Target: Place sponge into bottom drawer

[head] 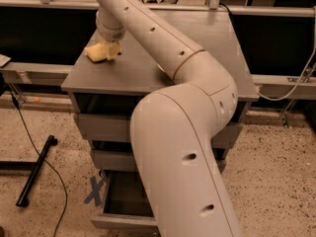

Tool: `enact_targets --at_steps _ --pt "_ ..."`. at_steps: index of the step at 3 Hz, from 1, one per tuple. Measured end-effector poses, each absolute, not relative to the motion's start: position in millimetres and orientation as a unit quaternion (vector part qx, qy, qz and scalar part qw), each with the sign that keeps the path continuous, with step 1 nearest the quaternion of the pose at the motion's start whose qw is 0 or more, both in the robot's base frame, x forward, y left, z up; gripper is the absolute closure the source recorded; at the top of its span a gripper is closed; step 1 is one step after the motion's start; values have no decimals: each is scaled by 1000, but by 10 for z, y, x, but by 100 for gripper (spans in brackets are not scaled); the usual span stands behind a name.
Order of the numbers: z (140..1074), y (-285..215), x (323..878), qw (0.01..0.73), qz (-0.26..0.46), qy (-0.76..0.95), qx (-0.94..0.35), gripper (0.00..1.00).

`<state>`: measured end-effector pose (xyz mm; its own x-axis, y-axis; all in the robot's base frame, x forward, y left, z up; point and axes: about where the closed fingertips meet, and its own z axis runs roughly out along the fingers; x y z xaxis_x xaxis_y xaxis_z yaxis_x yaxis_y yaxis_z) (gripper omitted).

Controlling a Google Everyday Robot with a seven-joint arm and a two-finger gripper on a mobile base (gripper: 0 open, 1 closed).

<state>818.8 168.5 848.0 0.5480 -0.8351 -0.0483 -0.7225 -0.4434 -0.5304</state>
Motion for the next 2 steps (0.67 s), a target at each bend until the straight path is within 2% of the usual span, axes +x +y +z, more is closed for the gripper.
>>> enact_targets --at_steps 2 --pt "8471 1667 8177 252 -109 466 -841 98"
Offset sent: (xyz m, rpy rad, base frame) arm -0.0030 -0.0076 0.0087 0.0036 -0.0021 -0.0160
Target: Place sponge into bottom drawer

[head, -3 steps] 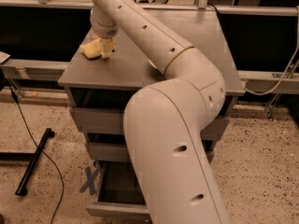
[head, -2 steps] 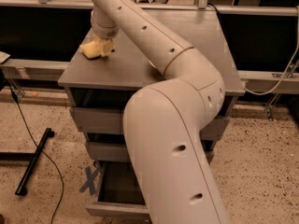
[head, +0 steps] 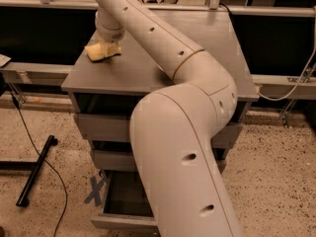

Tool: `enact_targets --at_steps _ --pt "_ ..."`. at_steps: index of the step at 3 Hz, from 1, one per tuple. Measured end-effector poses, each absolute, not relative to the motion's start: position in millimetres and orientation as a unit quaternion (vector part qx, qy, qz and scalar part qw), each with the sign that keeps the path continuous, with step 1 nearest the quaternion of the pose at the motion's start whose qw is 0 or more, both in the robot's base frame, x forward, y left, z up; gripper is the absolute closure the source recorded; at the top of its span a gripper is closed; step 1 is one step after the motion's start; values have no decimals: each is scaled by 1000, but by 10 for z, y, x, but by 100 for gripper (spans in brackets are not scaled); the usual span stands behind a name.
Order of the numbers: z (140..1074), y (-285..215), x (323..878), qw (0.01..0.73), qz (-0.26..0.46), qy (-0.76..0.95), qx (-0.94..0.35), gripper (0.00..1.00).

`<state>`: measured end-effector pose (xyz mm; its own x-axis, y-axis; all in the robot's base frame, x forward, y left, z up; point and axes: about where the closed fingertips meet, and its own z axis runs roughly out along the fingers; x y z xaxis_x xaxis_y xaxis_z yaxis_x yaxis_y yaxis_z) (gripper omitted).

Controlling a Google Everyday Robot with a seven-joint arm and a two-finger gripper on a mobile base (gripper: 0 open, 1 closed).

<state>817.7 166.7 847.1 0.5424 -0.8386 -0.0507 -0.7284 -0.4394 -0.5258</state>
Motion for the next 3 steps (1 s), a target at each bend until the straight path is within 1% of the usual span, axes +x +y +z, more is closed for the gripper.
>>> enact_targets --at_steps 1,2,3 --pt "8633 1620 8151 269 -102 470 -834 100" --pt "8918 1467 8125 293 -106 479 -820 100" --pt "9156 1287 8038 302 -114 490 -810 100"
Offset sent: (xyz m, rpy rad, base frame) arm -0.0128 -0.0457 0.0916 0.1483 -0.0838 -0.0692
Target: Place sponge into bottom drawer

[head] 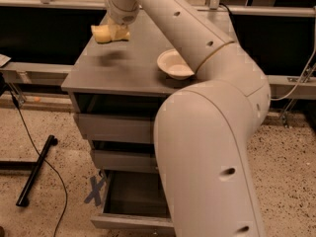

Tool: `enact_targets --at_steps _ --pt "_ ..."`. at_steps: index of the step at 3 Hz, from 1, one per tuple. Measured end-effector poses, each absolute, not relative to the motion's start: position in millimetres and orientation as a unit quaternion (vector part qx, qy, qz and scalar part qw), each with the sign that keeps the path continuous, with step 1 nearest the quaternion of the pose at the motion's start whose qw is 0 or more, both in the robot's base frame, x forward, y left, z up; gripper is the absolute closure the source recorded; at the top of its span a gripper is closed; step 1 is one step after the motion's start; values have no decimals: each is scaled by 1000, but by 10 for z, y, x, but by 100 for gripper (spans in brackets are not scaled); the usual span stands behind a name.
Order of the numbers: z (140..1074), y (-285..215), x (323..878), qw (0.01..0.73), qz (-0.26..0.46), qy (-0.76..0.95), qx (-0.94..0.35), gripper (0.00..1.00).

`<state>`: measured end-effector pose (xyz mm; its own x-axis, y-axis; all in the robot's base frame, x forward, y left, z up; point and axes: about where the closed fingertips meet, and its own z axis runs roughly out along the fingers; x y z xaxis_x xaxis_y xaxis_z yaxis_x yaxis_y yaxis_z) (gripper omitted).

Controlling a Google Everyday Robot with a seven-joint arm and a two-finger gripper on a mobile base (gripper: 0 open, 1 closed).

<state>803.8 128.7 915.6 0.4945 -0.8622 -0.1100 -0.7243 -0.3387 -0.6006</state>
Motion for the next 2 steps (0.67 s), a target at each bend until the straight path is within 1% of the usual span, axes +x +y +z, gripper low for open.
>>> enact_targets --at_steps 1,2 --pt "9334 1009 7888 301 -127 512 -794 100" --pt "9281 652 7638 278 -143 549 -775 100"
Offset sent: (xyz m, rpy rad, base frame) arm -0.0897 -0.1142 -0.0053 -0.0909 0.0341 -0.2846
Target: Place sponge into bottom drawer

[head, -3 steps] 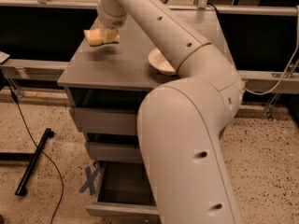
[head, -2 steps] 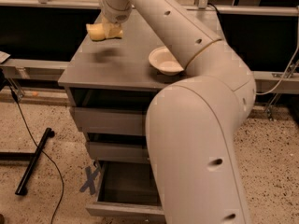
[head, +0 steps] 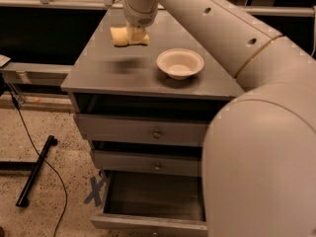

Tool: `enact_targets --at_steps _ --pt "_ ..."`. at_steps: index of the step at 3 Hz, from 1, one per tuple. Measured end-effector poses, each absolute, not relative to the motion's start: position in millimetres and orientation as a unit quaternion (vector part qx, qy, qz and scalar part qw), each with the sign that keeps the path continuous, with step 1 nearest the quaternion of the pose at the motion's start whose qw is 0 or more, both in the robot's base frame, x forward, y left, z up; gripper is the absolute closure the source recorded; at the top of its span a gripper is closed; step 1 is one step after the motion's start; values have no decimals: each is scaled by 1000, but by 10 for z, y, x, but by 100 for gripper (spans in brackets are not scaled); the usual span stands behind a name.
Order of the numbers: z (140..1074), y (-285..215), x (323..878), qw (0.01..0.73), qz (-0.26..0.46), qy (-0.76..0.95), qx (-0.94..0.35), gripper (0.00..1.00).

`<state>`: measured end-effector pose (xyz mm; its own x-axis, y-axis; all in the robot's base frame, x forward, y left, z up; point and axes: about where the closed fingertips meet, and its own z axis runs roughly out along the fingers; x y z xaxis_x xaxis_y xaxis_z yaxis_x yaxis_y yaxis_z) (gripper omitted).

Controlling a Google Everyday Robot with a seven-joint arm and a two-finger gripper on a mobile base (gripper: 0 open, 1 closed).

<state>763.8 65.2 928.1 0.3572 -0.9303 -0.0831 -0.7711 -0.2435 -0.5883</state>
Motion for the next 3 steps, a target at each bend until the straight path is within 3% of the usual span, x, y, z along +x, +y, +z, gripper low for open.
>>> enact_targets --at_steps 1,3 --pt "9297 218 7334 258 -176 590 -744 100" --pt "9084 200 7228 237 -171 598 -746 100"
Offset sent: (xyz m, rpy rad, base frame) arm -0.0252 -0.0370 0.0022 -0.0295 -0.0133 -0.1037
